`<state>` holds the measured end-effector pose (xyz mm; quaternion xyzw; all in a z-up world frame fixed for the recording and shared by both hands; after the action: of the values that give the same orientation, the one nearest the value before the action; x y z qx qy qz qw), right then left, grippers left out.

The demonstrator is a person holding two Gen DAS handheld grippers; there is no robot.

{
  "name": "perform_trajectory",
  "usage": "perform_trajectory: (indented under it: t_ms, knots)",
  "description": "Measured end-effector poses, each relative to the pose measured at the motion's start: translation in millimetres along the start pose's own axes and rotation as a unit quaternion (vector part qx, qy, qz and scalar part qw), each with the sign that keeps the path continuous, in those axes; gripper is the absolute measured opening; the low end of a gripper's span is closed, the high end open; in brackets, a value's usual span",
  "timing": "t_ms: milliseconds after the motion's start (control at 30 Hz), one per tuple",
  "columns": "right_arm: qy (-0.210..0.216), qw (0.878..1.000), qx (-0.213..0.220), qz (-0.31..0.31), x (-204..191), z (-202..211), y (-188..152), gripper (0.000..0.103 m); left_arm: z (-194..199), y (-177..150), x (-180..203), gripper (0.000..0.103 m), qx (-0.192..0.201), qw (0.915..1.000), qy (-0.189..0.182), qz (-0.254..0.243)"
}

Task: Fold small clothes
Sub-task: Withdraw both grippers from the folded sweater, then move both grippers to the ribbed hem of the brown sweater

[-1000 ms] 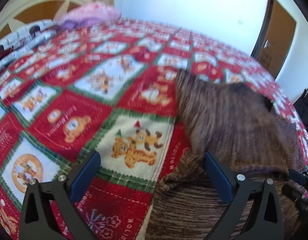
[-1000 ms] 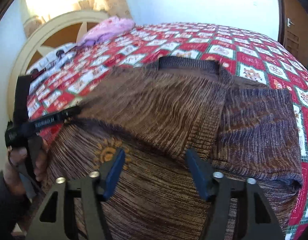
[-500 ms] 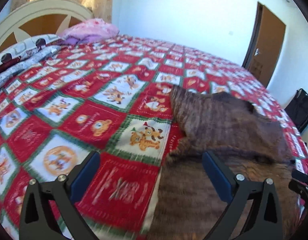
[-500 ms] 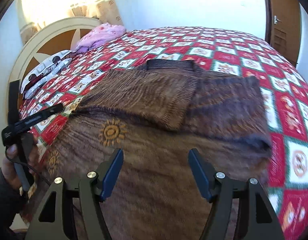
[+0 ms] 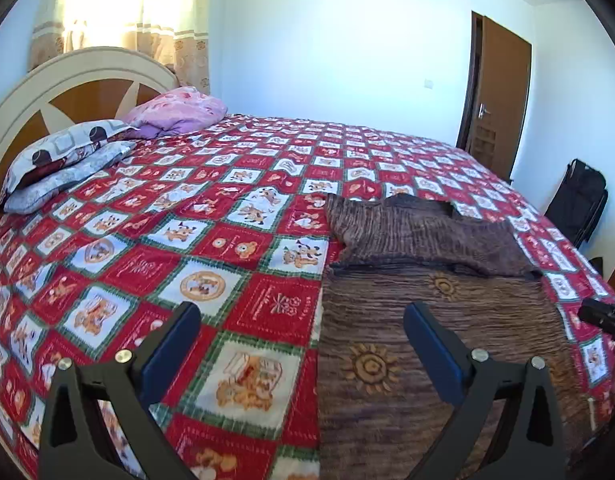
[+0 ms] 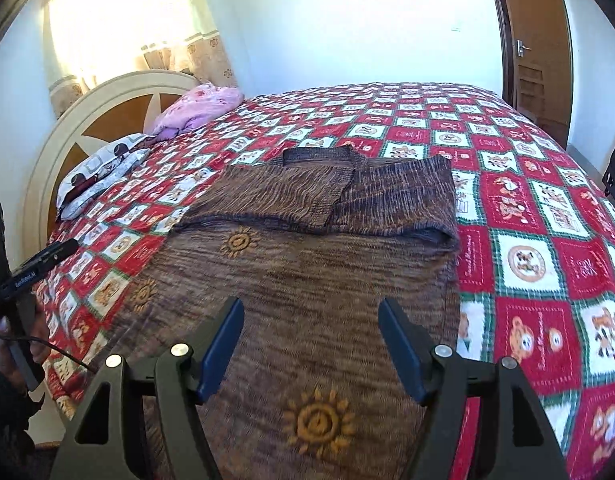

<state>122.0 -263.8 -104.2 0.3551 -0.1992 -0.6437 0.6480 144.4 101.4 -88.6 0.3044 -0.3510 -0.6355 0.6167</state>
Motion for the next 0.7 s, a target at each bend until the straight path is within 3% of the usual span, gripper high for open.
perform_trajectory:
  t_ms: [100, 467, 700]
  knots:
    - [-0.003, 1.000, 0.000, 0.006, -5, 10, -11, 0.071, 6, -8, 3, 0.103, -0.002, 0.9999, 0.007, -0.012]
    - [-0.013, 1.000, -0.023, -0.013, -4, 27, -55, 0.071, 6, -53, 30, 0.103, -0.072, 0.9949, 0.016, -0.069]
    - [-0.019, 0.999, -0.040, -0.026, -1, 35, -85, 0.071, 9, -79, 32, 0.103, -0.112, 0.9914, 0.003, -0.069]
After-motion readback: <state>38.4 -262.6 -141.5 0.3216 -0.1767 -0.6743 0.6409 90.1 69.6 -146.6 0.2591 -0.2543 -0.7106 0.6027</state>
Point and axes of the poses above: each gripper's, at about its wrist camera, not at the fingertips, and z roughly against the way its jaws point, x to its right, y to its top, the point moved 4 cm from there along -z, roughly the way its jaws point, and after that the axes turned 2 degrees about -z, right-handed, at the moved point
